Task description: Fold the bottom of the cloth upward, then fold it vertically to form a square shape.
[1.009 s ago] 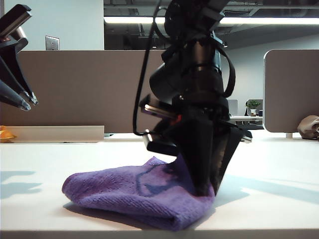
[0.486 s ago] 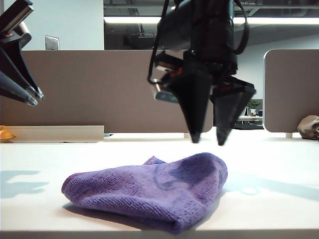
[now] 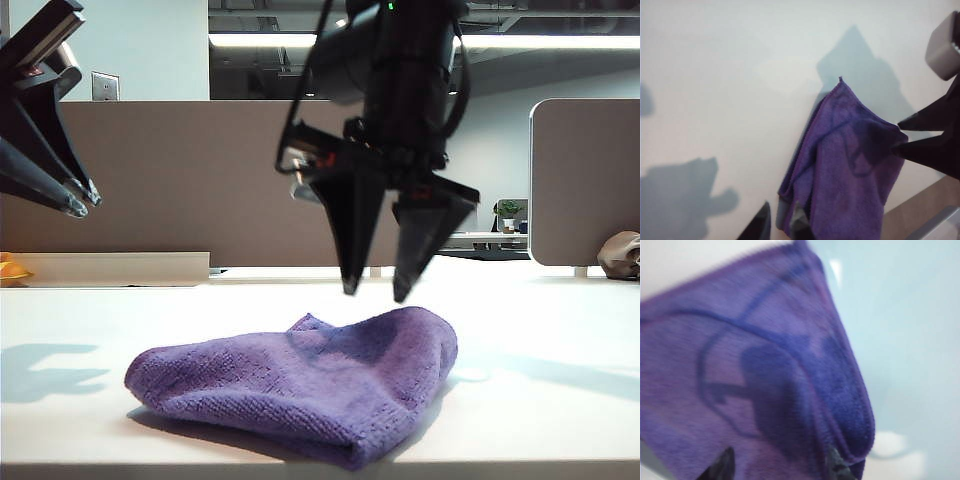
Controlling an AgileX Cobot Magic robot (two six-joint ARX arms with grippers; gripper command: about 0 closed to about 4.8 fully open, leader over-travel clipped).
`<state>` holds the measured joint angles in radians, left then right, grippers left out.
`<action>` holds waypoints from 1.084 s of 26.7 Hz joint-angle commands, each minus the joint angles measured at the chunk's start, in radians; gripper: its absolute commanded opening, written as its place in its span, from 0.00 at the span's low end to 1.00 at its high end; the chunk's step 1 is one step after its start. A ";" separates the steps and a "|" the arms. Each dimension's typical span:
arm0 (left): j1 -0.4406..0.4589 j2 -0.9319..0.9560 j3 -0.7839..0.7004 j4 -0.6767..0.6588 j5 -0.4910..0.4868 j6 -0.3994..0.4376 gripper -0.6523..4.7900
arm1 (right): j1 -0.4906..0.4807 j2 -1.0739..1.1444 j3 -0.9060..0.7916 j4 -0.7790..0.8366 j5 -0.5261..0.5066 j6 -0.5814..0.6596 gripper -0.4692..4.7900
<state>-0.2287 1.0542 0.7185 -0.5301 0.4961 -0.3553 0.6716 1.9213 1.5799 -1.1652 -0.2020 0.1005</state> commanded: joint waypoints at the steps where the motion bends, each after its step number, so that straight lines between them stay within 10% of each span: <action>1: 0.000 -0.004 0.002 0.005 0.003 0.008 0.22 | -0.002 -0.002 -0.021 -0.008 -0.002 0.003 0.54; 7: 0.000 -0.056 0.003 0.016 -0.013 0.006 0.20 | -0.002 -0.029 -0.035 0.036 0.081 -0.006 0.52; 13: 0.000 -0.234 0.003 0.043 -0.076 -0.006 0.11 | -0.008 -0.145 -0.035 0.138 0.096 -0.040 0.07; 29: 0.000 -0.660 0.000 0.015 -0.408 -0.019 0.11 | 0.023 -0.602 -0.228 0.560 0.084 -0.081 0.07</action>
<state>-0.2287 0.4236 0.7185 -0.5274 0.1261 -0.3748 0.6952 1.3563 1.3922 -0.6918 -0.1131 0.0238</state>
